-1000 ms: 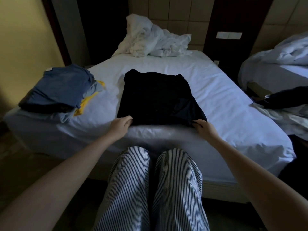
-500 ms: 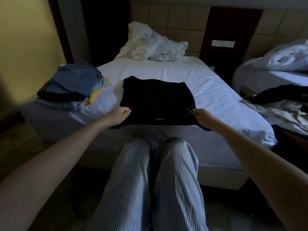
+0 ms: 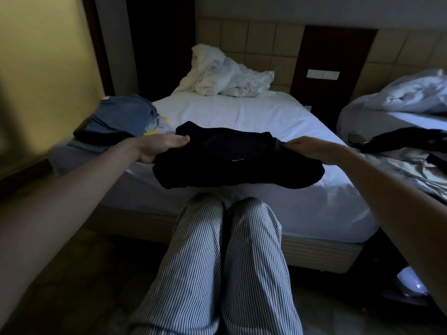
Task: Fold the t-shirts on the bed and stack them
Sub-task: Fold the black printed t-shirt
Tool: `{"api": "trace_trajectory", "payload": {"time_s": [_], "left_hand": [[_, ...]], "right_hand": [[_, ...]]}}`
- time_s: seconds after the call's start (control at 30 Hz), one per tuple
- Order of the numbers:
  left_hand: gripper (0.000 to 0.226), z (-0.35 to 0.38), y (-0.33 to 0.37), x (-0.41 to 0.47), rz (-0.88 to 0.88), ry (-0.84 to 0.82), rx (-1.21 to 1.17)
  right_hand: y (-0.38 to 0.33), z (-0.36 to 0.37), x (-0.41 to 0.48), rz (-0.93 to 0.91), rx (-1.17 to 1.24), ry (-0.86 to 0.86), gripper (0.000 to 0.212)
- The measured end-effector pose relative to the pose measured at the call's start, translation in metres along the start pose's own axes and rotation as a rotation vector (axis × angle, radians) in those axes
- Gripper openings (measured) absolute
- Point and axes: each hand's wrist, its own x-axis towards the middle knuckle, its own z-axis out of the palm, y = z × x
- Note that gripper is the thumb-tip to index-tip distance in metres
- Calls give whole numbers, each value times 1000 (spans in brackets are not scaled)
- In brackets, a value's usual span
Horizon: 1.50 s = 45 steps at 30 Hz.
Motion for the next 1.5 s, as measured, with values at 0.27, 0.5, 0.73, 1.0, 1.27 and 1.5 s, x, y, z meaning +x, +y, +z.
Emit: {"api": "trace_trajectory", "payload": {"time_s": [0.27,0.5,0.73,1.0,1.27,1.5], "left_hand": [[16,-63,14,76,44,360,301],[26,-115,6,184,-12,504,428],[28,-161,-22,287,-84,513,504],[32,-146,-114,342,-138,633,700],[53,-153,-118,337,-148,591,922],[66,-184,-82,329,-75,537,1162]], "right_hand": [[-4,-17,102,-145,-185,308,42],[1,-37,222,-119,-265,297,40],[43,-41,333,-85,-311,257,39],[106,29,406,16,-427,325,27],[115,29,402,-48,-521,345,33],[101,2,396,-82,-700,516,36]]}}
